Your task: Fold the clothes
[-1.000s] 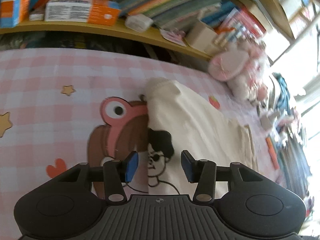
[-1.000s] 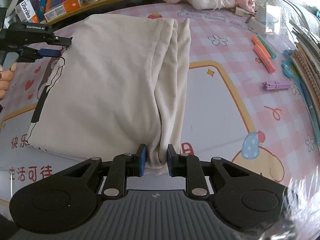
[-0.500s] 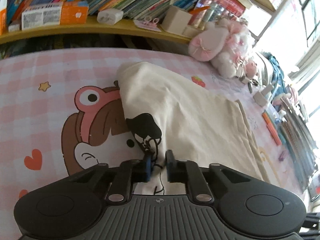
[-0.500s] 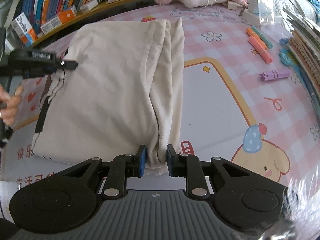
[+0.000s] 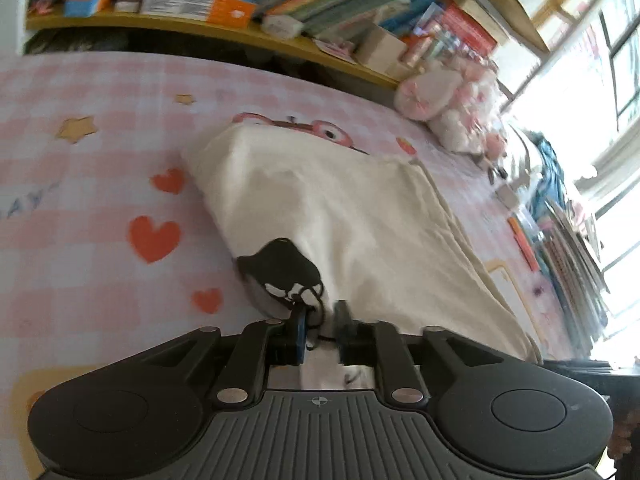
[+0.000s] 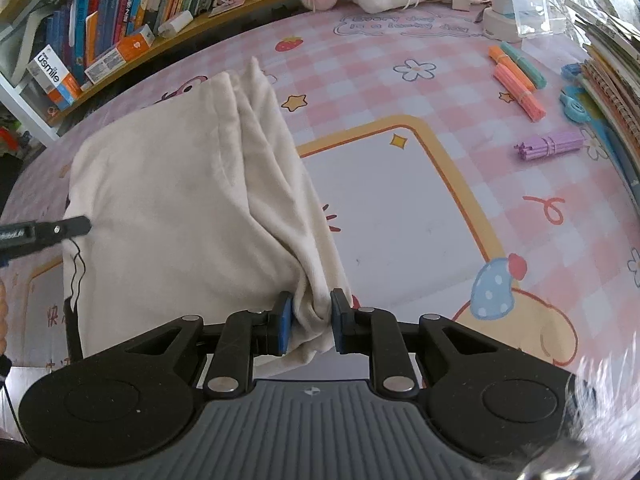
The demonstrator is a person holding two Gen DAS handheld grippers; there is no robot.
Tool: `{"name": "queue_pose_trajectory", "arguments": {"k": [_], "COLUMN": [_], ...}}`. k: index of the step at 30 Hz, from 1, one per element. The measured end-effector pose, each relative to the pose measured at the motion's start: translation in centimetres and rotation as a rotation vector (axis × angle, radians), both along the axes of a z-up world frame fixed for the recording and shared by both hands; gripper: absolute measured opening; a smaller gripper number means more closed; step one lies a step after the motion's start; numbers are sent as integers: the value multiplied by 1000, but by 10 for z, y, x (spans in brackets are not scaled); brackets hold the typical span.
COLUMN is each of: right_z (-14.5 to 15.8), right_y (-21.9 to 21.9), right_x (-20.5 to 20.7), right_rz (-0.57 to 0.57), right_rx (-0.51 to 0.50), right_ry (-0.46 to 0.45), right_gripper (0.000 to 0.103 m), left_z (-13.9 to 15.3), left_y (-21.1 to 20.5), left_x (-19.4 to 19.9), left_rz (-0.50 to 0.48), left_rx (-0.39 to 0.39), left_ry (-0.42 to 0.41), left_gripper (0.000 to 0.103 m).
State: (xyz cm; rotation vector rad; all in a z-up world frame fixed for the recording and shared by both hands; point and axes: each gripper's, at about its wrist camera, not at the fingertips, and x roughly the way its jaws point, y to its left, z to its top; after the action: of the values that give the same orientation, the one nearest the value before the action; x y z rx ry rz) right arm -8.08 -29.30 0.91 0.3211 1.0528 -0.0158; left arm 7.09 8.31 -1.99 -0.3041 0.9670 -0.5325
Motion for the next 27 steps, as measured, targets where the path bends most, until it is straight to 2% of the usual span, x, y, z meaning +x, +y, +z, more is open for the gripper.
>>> {"name": "queue_pose_trajectory", "arguments": {"k": [4,6,11,13,14,15,16,18,20,21,22,23,24,25,27], "right_z": [-1,-1,-1,-1,-1,-1,-1,0,0,0,0,0,0,1,1], "right_y": [4,5,8,9,9,10,11,12,14,14,14,14,15,15,16], "right_x": [-1,-2,-3,-3,-3,-3,-4,-5,-5,-5,-4,-4,-4,-3,-3], "right_rz": [7,5,3,-3,-5,-6,-8,-11,-13,-15,-16,-17,-16,-14,-9], "right_rx": [-15,-22,-40,-41,-42,-44,-46,-51,-57,-58,-58,-57,-58,-60,-66], "right_ry": [-5,-6,-3,-3,-2,-2,-3,-3,-3,-2,-1,0,1,2,5], "right_gripper": [18,18,19,19,19,19,19,19,19,19,19,19,19,19,19], "left_z": [-11,-16,-28,-31,-31,-26,-17,0,21,23,19,10,0,-9,-15], "left_y": [25,35,47,46,44,41,36,27,10,5,3,5,11,19,34], "left_x": [25,38,69,78,80,79,76,70,58,57,64,76,89,100,114], "left_rz": [91,143,269,296,303,290,262,205,101,82,97,134,171,207,253], "left_rx": [-167,-229,-360,-388,-380,-358,-330,-273,-172,-125,-90,-73,-83,-106,-176], "left_ry": [99,104,137,139,132,97,46,-56,-218,-252,-230,-164,-92,-25,43], "left_gripper": [46,51,50,44,37,16,12,11,12,13,14,15,16,23,31]}}
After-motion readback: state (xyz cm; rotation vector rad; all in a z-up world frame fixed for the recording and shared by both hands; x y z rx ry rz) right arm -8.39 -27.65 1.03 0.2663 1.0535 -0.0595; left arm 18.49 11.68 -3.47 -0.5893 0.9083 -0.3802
